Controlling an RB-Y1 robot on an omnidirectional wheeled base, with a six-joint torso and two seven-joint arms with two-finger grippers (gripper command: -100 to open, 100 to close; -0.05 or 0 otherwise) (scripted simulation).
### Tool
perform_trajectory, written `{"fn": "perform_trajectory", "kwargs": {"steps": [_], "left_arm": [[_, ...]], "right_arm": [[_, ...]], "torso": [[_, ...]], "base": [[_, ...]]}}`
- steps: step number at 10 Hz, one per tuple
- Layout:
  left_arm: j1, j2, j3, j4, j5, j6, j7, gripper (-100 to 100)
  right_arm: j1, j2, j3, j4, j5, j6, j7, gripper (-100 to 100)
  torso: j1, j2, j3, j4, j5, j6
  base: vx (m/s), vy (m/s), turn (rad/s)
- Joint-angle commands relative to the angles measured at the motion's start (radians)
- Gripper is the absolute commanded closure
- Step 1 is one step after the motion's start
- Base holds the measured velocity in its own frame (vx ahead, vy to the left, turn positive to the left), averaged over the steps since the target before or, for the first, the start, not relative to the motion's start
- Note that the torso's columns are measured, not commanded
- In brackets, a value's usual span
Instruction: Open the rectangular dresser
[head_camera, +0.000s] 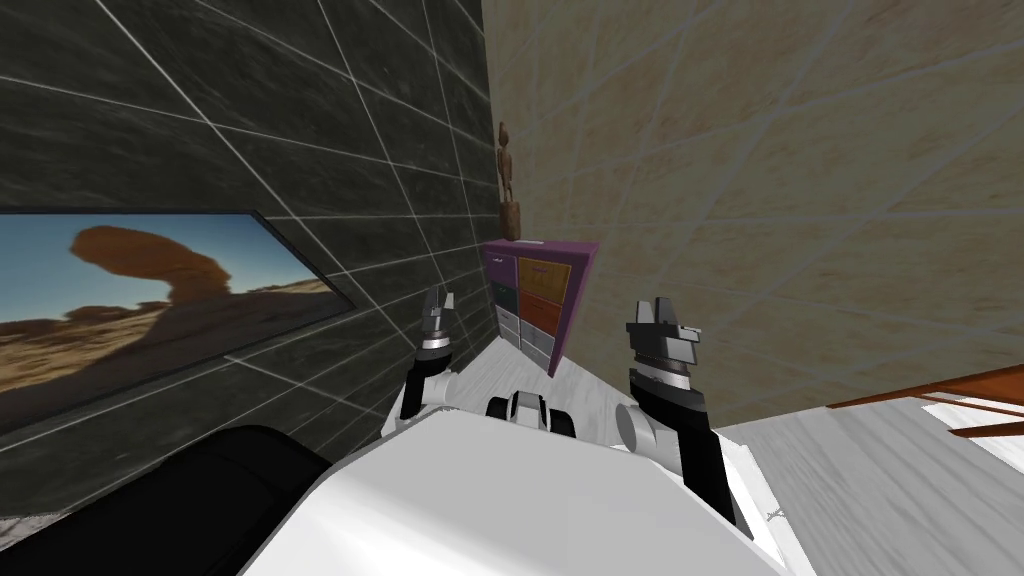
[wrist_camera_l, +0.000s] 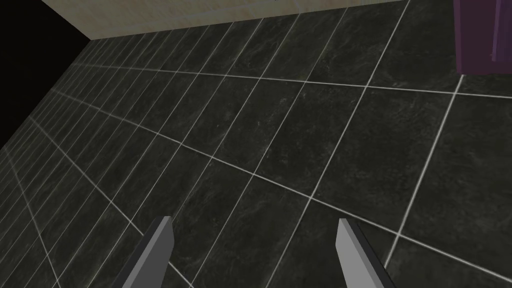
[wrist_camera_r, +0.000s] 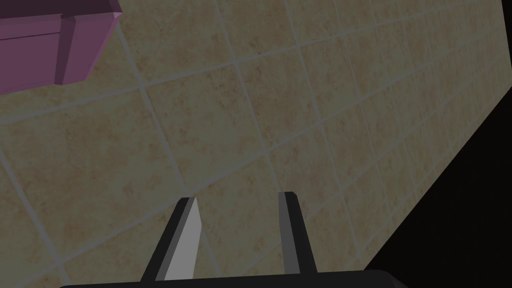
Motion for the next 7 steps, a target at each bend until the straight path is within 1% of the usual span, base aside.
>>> {"fn": "perform_trajectory", "kwargs": {"steps": [1, 4, 7], "left_arm": [[-0.002, 0.055, -0.001, -0.008, -0.001, 0.042, 0.008, -100], [-0.005, 0.09, -0.005, -0.025, -0.004, 0.105, 0.02, -100], [-0.01, 0.111, -0.009, -0.048, -0.007, 0.183, 0.035, -100]], "right_arm": [[0.0, 0.0, 0.0, 0.0, 0.0, 0.0, 0.0, 0], [0.0, 0.0, 0.0, 0.0, 0.0, 0.0, 0.0, 0], [0.0, 0.0, 0.0, 0.0, 0.0, 0.0, 0.0, 0]], "torso": [[0.0, 0.009, -0.02, 0.01, 0.0, 0.0], [0.0, 0.013, -0.025, 0.014, 0.0, 0.0], [0.001, 0.013, -0.025, 0.014, 0.0, 0.0]], "base": [[0.036, -0.017, -0.051], [0.038, -0.034, -0.056], [0.05, -0.046, -0.071]]}}
